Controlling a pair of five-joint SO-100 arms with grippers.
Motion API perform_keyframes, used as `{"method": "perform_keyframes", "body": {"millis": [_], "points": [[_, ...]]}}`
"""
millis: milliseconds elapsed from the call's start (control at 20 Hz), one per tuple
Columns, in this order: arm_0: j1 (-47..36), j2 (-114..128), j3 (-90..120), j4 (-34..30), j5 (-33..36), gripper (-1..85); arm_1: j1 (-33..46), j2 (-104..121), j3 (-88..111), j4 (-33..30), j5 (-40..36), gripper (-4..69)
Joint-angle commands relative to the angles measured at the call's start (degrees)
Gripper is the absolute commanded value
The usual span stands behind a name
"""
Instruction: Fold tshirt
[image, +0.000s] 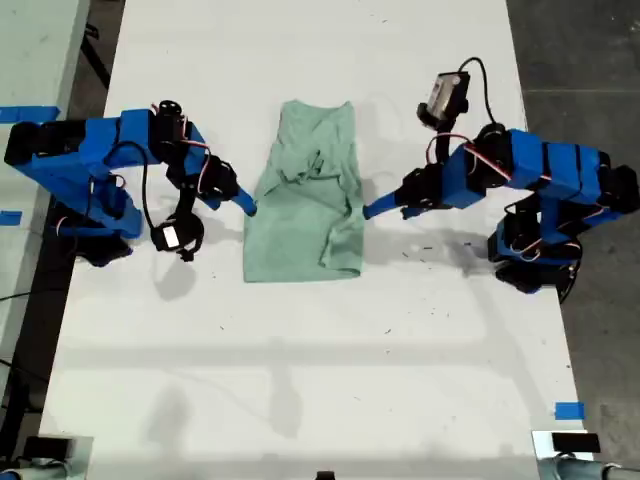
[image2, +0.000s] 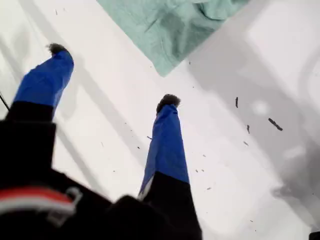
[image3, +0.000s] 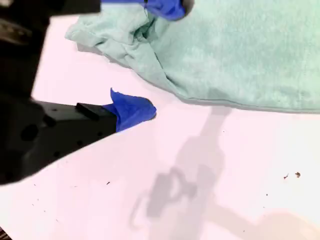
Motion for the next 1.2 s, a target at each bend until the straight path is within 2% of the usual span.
{"method": "perform_keyframes", "body": {"millis": [0, 100, 250, 500, 600, 700, 800, 850, 950, 1000, 1150], "points": [[1.4, -2.4, -7.7, 3.0, -0.3, 31.2, 0.5, 4.0, 1.0, -2.2, 0.8, 30.8], [1.4, -3.6, -6.9, 2.6, -0.4, 32.1, 0.6, 4.0, 1.1, -2.4, 0.4, 30.7], [0.2, -5.3, 1.5, -4.7, -0.2, 32.7, 0.6, 3.9, 1.4, -3.2, -0.1, 30.2], [-2.5, -9.1, 22.4, -29.5, 0.4, 29.5, 0.0, 4.0, 2.1, -3.2, 0.1, 30.2], [-3.5, -13.2, 25.2, -35.1, 0.1, 26.5, -0.2, 4.4, 2.9, -3.2, 0.6, 30.2], [-3.5, -17.8, 23.9, -37.3, -0.8, 21.7, -0.3, 5.3, 4.2, -3.8, 1.0, 30.1], [-2.9, -19.7, 23.6, -39.3, -2.4, 4.9, -0.3, 6.2, 5.2, -4.1, 1.3, 29.9], [-2.5, -19.8, 23.6, -40.2, -2.6, 0.1, -0.4, 6.4, 5.5, -4.1, 1.6, 29.8], [-1.1, -18.1, 23.7, -41.9, -3.8, 0.1, -0.6, 7.0, 6.5, -4.5, 2.1, 29.6], [-0.8, -16.6, 23.6, -40.4, -4.2, 0.1, -0.8, 7.5, 6.9, -4.7, 2.4, 29.5], [-1.6, -8.2, 21.7, -28.7, -5.2, 0.1, -1.3, 9.3, 8.4, -4.9, 3.3, 29.0]]}}
